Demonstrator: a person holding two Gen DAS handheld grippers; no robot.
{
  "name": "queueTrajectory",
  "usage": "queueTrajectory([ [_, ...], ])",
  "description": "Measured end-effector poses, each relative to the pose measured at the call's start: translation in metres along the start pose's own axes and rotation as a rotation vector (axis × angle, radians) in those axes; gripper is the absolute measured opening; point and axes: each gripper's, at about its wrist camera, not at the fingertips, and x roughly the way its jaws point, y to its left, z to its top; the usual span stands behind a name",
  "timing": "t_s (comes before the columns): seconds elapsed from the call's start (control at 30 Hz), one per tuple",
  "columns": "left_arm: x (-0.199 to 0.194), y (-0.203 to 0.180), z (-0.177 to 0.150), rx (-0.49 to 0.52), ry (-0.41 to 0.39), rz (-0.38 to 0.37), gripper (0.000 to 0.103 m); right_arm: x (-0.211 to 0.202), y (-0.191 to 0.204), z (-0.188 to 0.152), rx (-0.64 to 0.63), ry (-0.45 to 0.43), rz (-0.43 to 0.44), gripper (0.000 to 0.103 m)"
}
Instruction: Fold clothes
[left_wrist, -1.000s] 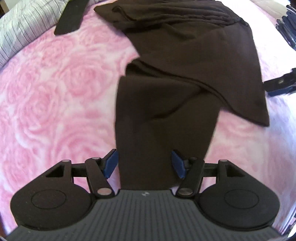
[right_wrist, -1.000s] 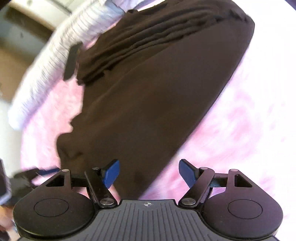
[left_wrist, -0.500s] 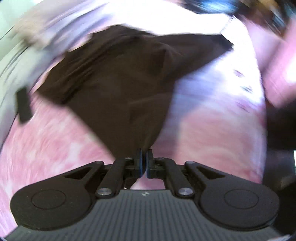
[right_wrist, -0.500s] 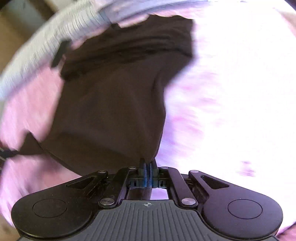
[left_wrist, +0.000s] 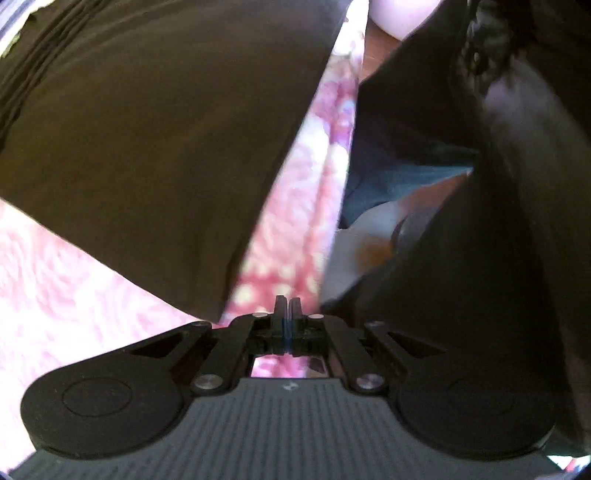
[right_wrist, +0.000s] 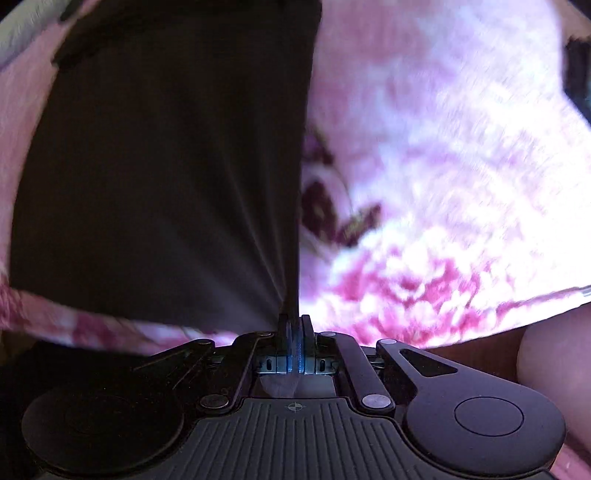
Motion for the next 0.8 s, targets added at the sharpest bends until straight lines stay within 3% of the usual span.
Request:
queueTrajectory([
  [0.07, -0.010, 0.014, -0.002, -0.126, -0.026, 0.023, 0.000, 0.000, -0.002, 0.013, -0.049, 0.015, -0.055, 0.002],
  [0.13, -0.019, 0.037, 0.000, -0.246, -0.061, 0.070, 0.004, -0.009, 0.005, 0.031, -0.105, -0.039, -0.087, 0.002],
  [0.2, -0.025, 0.063, 0.004, -0.318, -0.097, 0.146, 0.007, -0.021, 0.026, 0.061, -0.184, -0.131, -0.105, 0.002],
  [0.3, -0.034, 0.104, 0.014, -0.414, -0.177, 0.266, 0.009, -0.031, 0.073, 0.118, -0.311, -0.288, -0.066, 0.004],
  [0.33, -0.036, 0.117, 0.017, -0.442, -0.208, 0.303, 0.018, -0.033, 0.093, 0.141, -0.354, -0.346, -0.045, 0.009],
  [0.37, -0.036, 0.130, 0.019, -0.464, -0.235, 0.337, 0.025, -0.033, 0.115, 0.163, -0.400, -0.395, -0.029, 0.027],
  [0.4, -0.034, 0.143, 0.022, -0.482, -0.258, 0.368, 0.037, -0.034, 0.136, 0.184, -0.447, -0.444, -0.015, 0.061],
  [0.43, -0.033, 0.155, 0.024, -0.500, -0.280, 0.399, 0.043, -0.034, 0.159, 0.203, -0.493, -0.495, -0.009, 0.073],
  [0.5, -0.031, 0.179, 0.028, -0.538, -0.321, 0.453, 0.043, -0.030, 0.206, 0.240, -0.588, -0.584, 0.041, 0.073],
  [0.57, -0.030, 0.198, 0.028, -0.578, -0.349, 0.487, 0.043, -0.024, 0.251, 0.274, -0.667, -0.614, 0.114, 0.073],
  [0.6, -0.029, 0.206, 0.028, -0.600, -0.366, 0.494, 0.043, -0.019, 0.276, 0.291, -0.720, -0.633, 0.129, 0.067],
  [0.63, -0.028, 0.212, 0.026, -0.623, -0.382, 0.491, 0.043, -0.013, 0.299, 0.304, -0.780, -0.642, 0.138, 0.050],
  [0.7, -0.023, 0.223, 0.022, -0.666, -0.405, 0.481, 0.043, 0.010, 0.348, 0.319, -0.898, -0.637, 0.120, 0.042],
  [0.8, -0.013, 0.230, 0.019, -0.679, -0.400, 0.464, 0.043, 0.040, 0.381, 0.329, -1.050, -0.623, 0.046, 0.042],
])
